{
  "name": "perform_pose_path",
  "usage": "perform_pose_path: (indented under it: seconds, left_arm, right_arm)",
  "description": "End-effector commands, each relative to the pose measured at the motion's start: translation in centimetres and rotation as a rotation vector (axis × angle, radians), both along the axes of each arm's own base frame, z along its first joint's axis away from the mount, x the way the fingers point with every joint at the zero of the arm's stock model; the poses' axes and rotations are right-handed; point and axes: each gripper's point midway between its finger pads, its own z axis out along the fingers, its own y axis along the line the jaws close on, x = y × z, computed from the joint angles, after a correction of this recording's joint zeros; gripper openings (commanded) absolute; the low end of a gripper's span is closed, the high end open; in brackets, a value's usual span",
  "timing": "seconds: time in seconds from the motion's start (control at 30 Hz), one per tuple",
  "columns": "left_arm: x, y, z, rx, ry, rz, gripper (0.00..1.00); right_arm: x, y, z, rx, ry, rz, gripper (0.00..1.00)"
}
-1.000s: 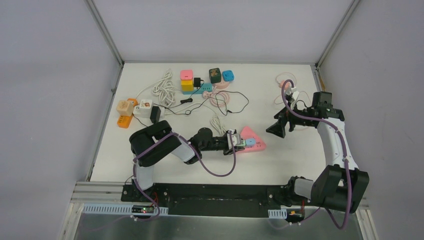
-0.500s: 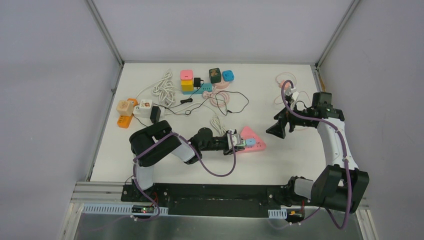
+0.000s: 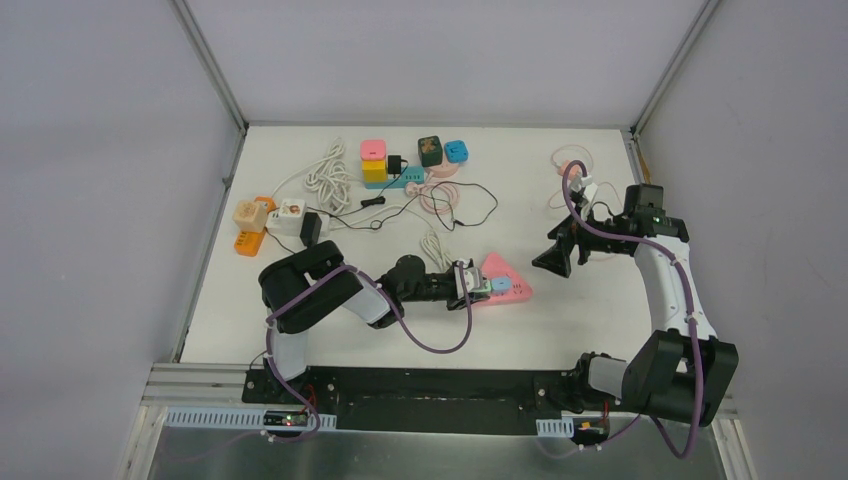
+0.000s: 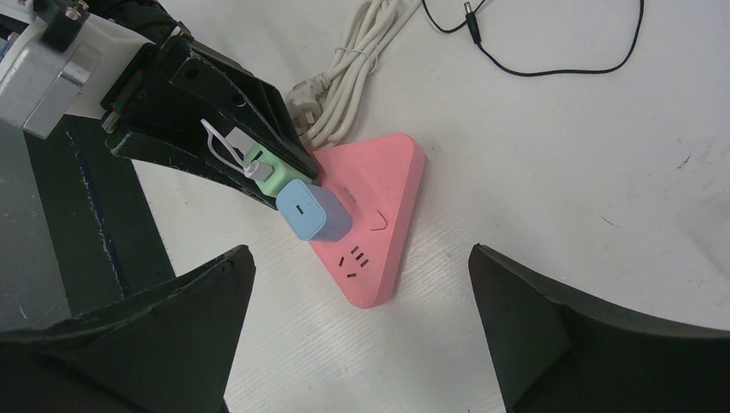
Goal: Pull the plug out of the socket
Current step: Remove the plug from the socket.
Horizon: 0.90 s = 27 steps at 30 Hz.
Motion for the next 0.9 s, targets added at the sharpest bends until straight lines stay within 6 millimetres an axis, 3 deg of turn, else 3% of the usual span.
perform_pose_path:
  seconds: [0.0,0.87]
  left_arm:
    - [0.00,-0.39,0.64,-0.024,-0.001,-0.026,0.00]
    - [0.00,-0.37,0.60,-0.022,-0.001,-0.026,0.00]
  right_arm:
    - [0.08,0.50,0.64,0.022,-0.036,0.034,1.00]
    - [-0.11,0.55,0.49,0.023,-0.033,0.047,1.00]
